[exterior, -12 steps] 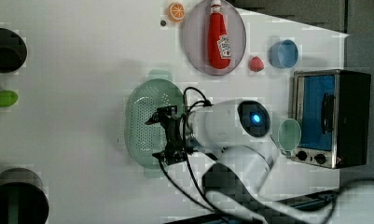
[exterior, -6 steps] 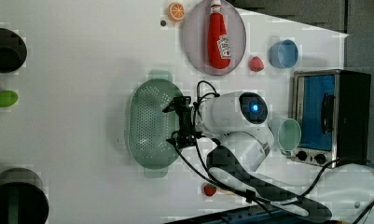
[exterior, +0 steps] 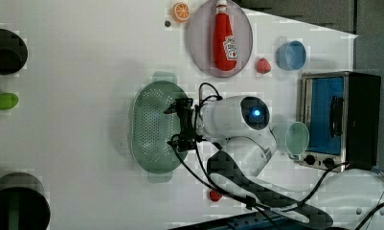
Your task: Drag strainer left to right.
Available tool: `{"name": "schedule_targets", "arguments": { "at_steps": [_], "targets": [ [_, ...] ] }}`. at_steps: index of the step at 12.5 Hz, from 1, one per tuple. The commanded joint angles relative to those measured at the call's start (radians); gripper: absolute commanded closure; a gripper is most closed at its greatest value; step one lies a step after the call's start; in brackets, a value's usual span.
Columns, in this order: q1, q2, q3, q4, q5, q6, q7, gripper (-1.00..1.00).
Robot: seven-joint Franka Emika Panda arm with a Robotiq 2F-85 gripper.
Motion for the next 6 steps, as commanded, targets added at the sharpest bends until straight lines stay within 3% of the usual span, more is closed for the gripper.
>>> {"name": "schedule_targets", "arguments": {
  "at_steps": [1,6],
  "targets": [
    [0.007,-0.043,-0.021,-0.006,-0.009,-0.015,0.014,-1.0],
    [-0.044,-0.11,-0.034,-0.084,-0.009,-0.015,-0.044,-1.0]
  ]
}}
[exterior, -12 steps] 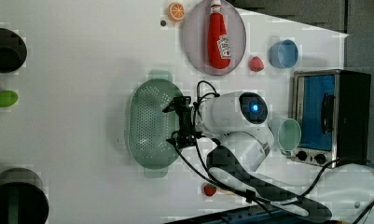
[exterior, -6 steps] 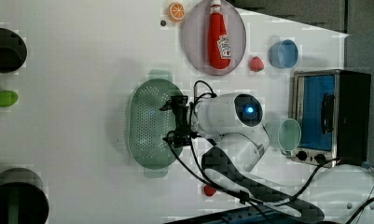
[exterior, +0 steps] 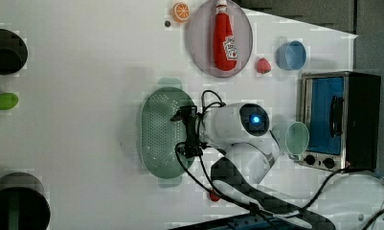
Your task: Drag strainer left to right.
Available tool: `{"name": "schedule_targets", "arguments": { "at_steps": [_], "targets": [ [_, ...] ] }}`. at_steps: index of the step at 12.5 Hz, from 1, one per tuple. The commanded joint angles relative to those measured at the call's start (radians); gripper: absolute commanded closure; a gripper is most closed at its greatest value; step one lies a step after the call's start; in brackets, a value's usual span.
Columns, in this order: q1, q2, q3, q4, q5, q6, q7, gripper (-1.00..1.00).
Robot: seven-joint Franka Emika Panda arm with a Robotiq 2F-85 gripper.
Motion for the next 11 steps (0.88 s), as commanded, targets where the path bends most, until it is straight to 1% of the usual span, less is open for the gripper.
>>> {"name": "schedule_targets", "arguments": {
  "at_steps": [1,3,8,11],
  "targets": [
    [-0.053,-0.077,-0.022,-0.03,0.021,0.012,-0.08,-1.0],
    [-0.076,-0.091,-0.04,-0.051,0.021,0.012,-0.122,-1.0],
    [-0.125,-0.122,-0.072,-0.093,0.021,0.012,-0.156,-1.0],
    [-0.152,-0.136,-0.102,-0.112,0.021,0.015,-0.257,-1.0]
  ]
}}
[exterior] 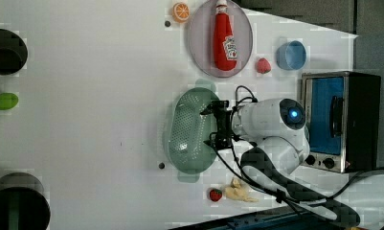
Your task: Drag strainer left to right.
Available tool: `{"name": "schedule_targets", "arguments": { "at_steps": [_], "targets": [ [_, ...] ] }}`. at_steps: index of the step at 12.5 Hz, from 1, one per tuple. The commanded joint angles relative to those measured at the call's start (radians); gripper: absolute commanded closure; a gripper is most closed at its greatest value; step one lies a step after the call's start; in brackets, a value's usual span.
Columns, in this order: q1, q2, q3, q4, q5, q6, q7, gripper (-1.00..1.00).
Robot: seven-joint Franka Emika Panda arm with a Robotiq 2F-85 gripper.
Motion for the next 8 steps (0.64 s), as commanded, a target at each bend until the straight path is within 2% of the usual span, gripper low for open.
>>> {"name": "schedule_targets", "arguments": {
  "at_steps": [1,8],
  "targets": [
    [-0.03,-0.049,-0.057,-0.004,0.019,-0.014,-0.147,-1.0],
    [-0.053,-0.075,-0.157,-0.034,0.019,-0.005,-0.235,-1.0]
  ]
}}
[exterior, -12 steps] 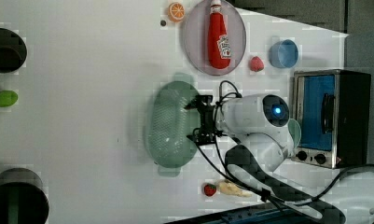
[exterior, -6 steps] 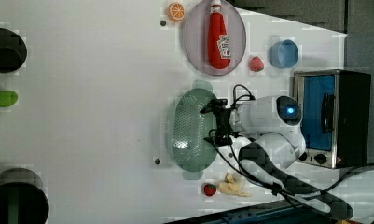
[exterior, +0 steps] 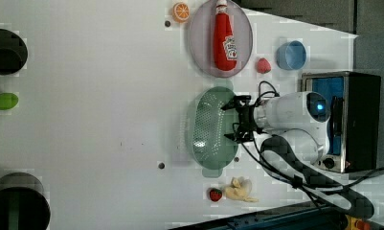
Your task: Drag strainer left to right.
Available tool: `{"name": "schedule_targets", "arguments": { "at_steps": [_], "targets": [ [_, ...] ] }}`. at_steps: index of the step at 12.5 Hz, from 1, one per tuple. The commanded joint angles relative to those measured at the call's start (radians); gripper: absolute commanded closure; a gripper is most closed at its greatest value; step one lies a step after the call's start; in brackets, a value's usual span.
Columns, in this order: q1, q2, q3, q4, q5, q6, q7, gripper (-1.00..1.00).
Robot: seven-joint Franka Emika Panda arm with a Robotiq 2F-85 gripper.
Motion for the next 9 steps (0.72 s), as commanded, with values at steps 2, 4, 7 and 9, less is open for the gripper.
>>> {"name": "schedule_targets", "arguments": {
  "at_steps": [2,4,7,9],
  "targets": [
    [-0.037,-0.028,-0.059,-0.024,-0.019,0.003,-0.145,-1.0],
    [-0.042,-0.028,-0.095,-0.024,-0.019,0.009,-0.189,-1.0],
    [-0.046,-0.028,-0.15,-0.026,-0.019,0.023,-0.243,-1.0],
    [-0.046,-0.028,-0.186,-0.026,-0.019,0.033,-0.267,-1.0]
  ]
}}
